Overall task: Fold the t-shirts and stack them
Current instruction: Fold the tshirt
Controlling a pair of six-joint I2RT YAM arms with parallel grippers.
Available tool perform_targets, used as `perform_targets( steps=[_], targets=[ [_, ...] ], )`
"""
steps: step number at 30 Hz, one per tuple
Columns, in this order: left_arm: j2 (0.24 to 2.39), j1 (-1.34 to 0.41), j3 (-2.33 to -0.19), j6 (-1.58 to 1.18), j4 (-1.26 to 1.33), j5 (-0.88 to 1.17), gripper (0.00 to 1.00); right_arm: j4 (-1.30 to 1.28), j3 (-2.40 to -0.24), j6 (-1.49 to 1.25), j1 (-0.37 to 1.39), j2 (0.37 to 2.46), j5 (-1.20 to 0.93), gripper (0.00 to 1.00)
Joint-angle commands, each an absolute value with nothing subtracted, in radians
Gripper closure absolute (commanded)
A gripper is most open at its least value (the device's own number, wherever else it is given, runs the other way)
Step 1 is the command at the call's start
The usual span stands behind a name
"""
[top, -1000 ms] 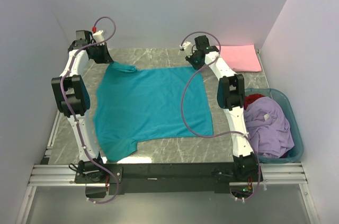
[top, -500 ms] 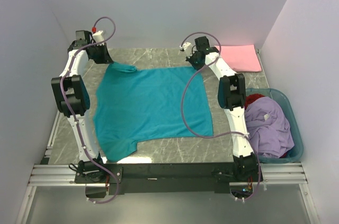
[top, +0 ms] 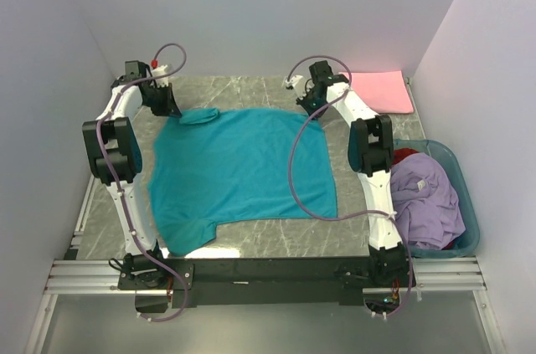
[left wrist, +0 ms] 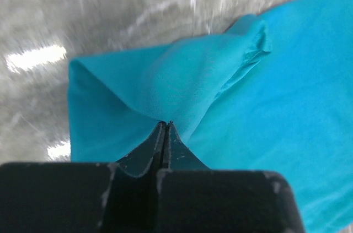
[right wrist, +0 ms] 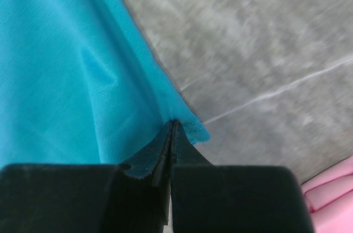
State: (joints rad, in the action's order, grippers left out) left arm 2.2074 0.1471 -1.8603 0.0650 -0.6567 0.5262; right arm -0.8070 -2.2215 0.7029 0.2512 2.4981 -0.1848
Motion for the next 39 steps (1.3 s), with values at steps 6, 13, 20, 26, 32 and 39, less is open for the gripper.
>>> perform_targets(
  steps=[6, 13, 20, 26, 32, 39],
  targets=[
    [2.177, 0.15, -1.9, 0.086, -0.673, 0.557, 1.0, -0.836, -2.239, 0.629, 0.258, 2.494, -0.127, 0.64],
    [2.174, 0.147, -1.91, 0.101, -0.684, 0.555, 1.0, -0.92, -2.35, 0.601, 0.255, 2.576, -0.15, 0.32],
    [2.166, 0.149, -1.919, 0.103, -0.695, 0.561, 1.0, -0.973, -2.434, 0.591, 0.236, 2.62, -0.193, 0.56],
    [2.157, 0.149, -1.913, 0.109, -0.699, 0.561, 1.0, -0.957, -2.408, 0.583, 0.232, 2.606, -0.195, 0.98],
    [2.172, 0.15, -1.954, 0.098, -0.692, 0.563, 1.0, -0.804, -2.269, 0.56, 0.23, 2.51, -0.143, 1.0],
    [2.181, 0.15, -2.016, 0.045, -0.626, 0.563, 1.0, -0.591, -2.184, 0.545, 0.221, 2.39, -0.089, 1.0]
  ],
)
